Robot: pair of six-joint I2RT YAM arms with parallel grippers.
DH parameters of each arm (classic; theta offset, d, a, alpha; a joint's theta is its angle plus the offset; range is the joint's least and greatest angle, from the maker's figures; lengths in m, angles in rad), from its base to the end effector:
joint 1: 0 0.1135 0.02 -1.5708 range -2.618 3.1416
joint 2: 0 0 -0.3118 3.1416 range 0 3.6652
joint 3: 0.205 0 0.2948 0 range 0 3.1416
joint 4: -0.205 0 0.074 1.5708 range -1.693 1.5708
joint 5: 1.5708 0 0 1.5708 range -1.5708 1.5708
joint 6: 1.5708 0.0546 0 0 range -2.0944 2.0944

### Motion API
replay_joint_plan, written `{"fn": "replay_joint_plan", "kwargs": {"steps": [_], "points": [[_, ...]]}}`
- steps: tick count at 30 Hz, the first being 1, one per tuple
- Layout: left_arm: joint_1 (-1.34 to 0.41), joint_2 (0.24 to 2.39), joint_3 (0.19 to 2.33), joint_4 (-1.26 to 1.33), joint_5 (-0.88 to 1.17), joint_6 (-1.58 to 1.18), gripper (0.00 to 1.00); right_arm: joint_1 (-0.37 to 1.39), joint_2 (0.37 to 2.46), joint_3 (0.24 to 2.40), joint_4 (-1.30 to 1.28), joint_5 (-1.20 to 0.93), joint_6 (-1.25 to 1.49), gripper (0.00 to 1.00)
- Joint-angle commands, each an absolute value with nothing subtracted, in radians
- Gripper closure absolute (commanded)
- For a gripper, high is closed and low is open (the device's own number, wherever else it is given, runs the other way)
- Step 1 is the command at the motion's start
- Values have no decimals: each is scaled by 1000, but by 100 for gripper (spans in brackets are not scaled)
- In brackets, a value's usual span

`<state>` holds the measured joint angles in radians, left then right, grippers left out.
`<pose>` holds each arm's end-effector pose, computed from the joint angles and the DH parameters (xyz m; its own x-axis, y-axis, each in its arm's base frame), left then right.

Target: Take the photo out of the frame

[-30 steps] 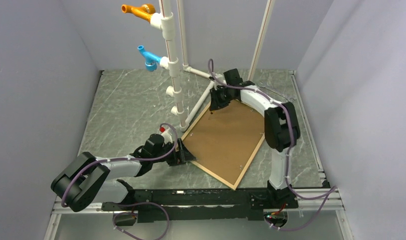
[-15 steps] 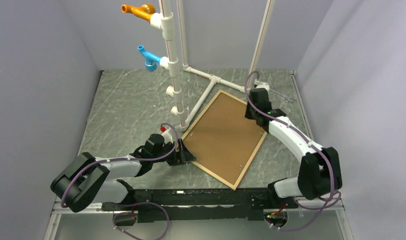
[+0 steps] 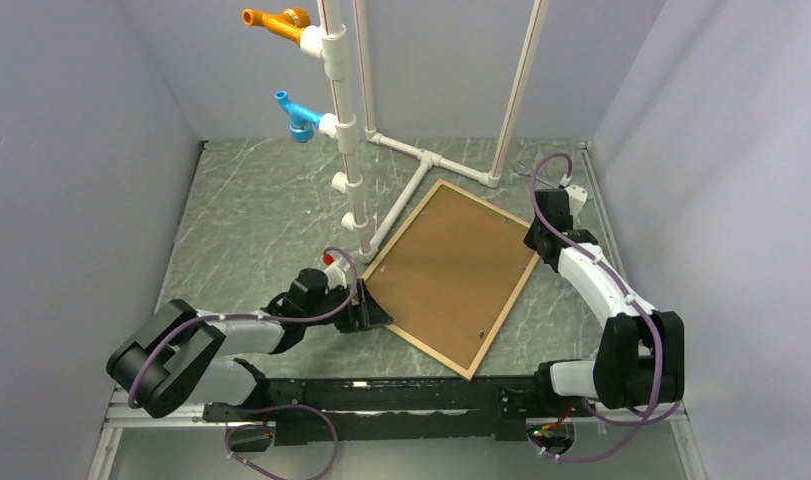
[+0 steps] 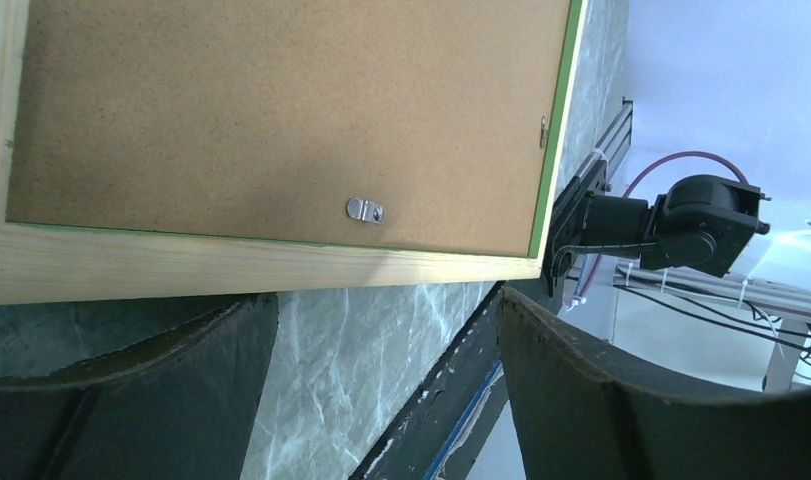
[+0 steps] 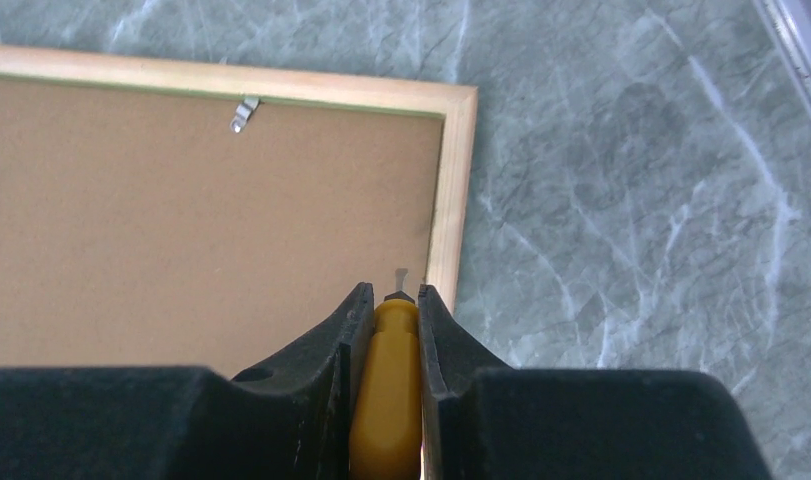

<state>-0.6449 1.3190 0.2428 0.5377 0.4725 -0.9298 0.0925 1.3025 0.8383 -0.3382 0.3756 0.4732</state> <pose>0.1748 -0.1626 0.1270 -0.9244 -0.1977 -0.3263 0.1783 0.5322 -0.8276 0.3096 0.0086 0.2489 -0.5607 0.3738 -0.7388 0.4758 0.8757 0.0820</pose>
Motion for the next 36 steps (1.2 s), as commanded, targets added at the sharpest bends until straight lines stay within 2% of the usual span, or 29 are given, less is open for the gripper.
{"fn": "replay_joint_plan", "kwargs": {"steps": [1,5,9,12,25,36], "points": [[-648,1311,228,644,504,-931,18,106,1261,839,-359,307,464,100],[-678,1263,253,605,504,-890,22,151,1235,806,-377,339,469,100],[-777,1151,346,350,391,-783,23,195,1233,783,-393,410,491,100],[-844,1123,413,254,301,-723,23,202,1258,772,-389,433,499,100],[-996,1492,613,384,437,-723,27,226,1269,763,-415,512,528,100],[-1011,1605,623,395,444,-729,27,225,1298,739,-360,564,561,100]]}}
